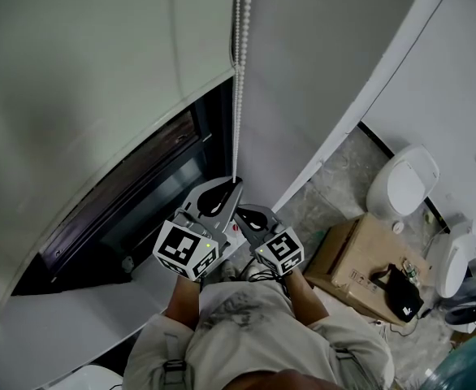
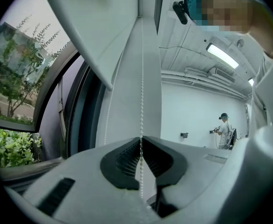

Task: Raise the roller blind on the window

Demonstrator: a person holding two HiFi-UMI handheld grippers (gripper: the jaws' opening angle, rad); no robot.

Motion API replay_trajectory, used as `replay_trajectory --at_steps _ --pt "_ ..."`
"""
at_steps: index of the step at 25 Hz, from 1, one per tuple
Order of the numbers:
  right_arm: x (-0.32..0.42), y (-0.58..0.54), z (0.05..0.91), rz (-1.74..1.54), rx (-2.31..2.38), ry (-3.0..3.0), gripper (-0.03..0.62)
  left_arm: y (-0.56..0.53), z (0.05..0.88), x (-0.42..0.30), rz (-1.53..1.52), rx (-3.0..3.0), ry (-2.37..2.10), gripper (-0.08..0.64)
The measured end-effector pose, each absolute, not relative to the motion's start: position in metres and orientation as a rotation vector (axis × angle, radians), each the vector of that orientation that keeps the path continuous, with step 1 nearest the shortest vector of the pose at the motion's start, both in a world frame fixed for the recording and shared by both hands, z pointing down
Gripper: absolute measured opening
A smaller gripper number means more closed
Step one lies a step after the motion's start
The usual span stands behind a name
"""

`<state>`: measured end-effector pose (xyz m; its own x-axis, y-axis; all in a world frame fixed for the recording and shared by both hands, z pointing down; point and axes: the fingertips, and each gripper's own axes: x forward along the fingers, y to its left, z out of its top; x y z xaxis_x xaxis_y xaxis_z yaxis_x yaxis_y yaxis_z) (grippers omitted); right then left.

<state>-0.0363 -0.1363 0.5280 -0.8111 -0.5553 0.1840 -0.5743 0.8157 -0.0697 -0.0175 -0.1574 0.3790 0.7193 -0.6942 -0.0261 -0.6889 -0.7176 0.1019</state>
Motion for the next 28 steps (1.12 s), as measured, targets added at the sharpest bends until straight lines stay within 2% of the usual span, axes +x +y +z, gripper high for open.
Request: replay_trajectory --at_steps 28 --pt "-0.028 -0.128 0.607 0.336 0.830 -2.693 0.011 -0.158 0.459 -0.012 0.015 2.708 -1.101 0.023"
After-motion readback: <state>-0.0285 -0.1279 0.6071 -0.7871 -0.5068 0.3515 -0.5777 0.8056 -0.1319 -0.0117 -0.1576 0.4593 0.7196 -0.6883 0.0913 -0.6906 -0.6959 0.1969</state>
